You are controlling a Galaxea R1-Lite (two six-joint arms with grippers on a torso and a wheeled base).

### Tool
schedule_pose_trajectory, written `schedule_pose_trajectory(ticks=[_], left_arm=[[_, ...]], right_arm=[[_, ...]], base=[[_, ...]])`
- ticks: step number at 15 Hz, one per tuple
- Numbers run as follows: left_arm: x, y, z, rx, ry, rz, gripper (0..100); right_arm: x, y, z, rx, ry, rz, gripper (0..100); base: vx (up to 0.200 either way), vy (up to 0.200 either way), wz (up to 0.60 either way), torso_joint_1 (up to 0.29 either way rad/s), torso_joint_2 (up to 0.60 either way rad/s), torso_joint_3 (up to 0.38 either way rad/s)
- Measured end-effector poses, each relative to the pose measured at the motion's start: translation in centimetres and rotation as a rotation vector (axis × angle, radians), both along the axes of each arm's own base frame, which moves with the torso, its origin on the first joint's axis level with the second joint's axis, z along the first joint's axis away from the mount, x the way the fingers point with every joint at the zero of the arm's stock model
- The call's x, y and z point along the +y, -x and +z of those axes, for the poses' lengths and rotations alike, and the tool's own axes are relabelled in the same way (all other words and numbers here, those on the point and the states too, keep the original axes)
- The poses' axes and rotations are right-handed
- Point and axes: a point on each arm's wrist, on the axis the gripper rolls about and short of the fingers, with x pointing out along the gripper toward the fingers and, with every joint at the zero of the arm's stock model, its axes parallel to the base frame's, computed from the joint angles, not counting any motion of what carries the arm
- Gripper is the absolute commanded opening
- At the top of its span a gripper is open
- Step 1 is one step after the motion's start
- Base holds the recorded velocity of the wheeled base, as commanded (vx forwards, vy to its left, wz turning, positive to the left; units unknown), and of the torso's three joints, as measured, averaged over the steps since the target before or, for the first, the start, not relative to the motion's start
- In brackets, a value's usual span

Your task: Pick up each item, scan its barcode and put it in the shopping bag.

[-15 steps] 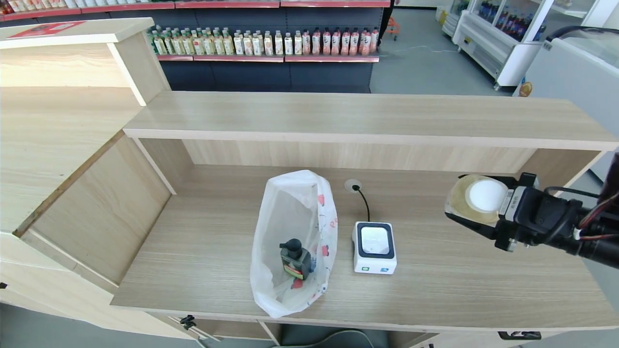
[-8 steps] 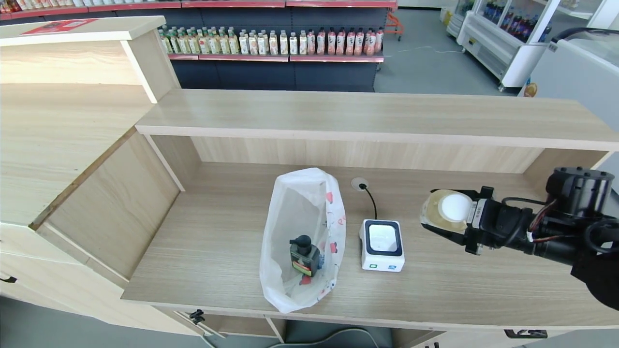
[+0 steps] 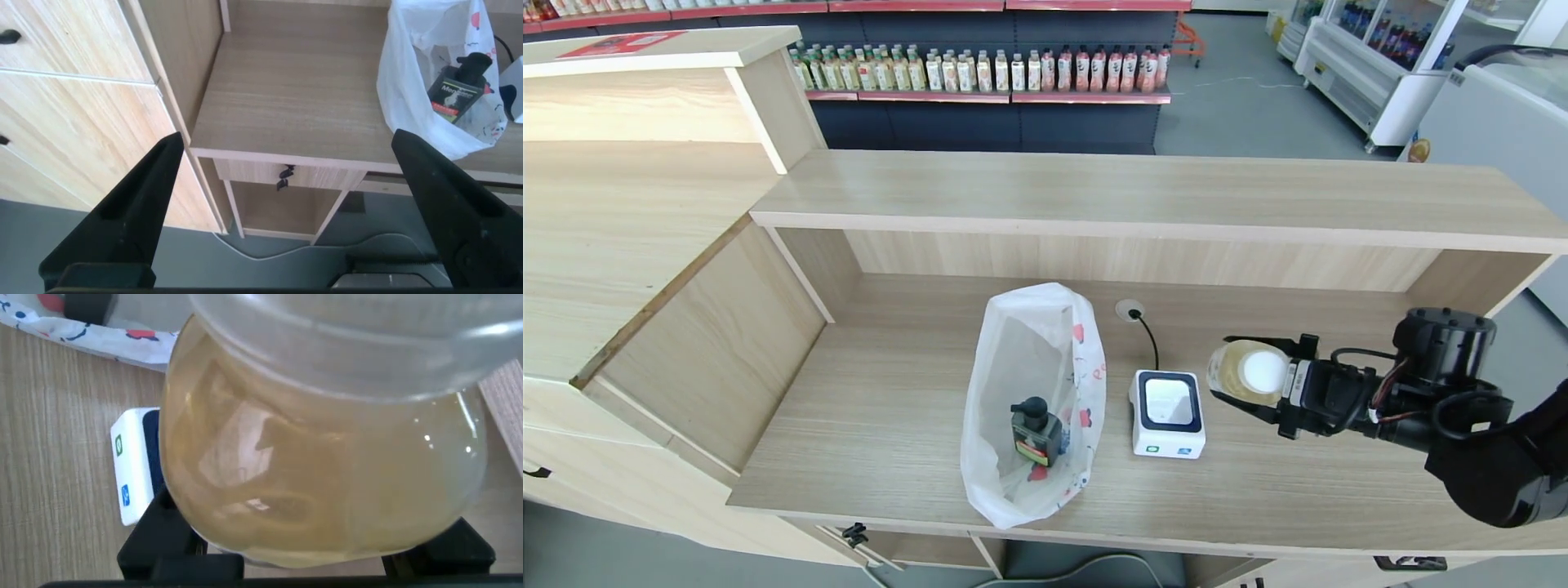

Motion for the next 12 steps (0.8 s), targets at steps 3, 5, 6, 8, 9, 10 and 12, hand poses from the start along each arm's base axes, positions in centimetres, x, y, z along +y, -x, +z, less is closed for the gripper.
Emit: schedule_pose_trajectory(ticks=[3, 5, 6, 8, 9, 10, 12], left_arm=[[0.0, 0.0, 0.0, 0.000, 0.000, 0.000, 100], [0.0, 0.0, 0.0, 0.000, 0.000, 0.000, 100], [0.0, 0.0, 0.0, 0.000, 0.000, -0.001, 100], [0.0, 0.0, 0.0, 0.000, 0.000, -0.001, 100], [0.0, 0.0, 0.0, 0.000, 0.000, -0.001, 100], [0.0, 0.0, 0.0, 0.000, 0.000, -0.001, 100], [0.0, 0.0, 0.0, 0.000, 0.000, 0.000, 100]], right_arm=[[0.3, -1.0, -1.7, 0.012, 0.016, 0.048, 0], [0.5, -1.7, -2.5, 0.007, 0.027, 0.085, 0], [0.6, -2.0, -2.9, 0.007, 0.030, 0.096, 0], [0.7, -2.6, -3.4, 0.011, 0.027, 0.119, 0], [0.8, -2.9, -3.6, 0.011, 0.025, 0.131, 0], [1.0, -3.1, -3.7, 0.011, 0.023, 0.142, 0], [1.3, -3.6, -4.0, 0.008, 0.022, 0.151, 0]], base=[[0.000, 0.000, 0.00, 0.000, 0.00, 0.000], [0.000, 0.000, 0.00, 0.000, 0.00, 0.000], [0.000, 0.000, 0.00, 0.000, 0.00, 0.000], [0.000, 0.000, 0.00, 0.000, 0.00, 0.000], [0.000, 0.000, 0.00, 0.000, 0.00, 0.000], [0.000, 0.000, 0.00, 0.000, 0.00, 0.000], [0.000, 0.000, 0.00, 0.000, 0.00, 0.000]])
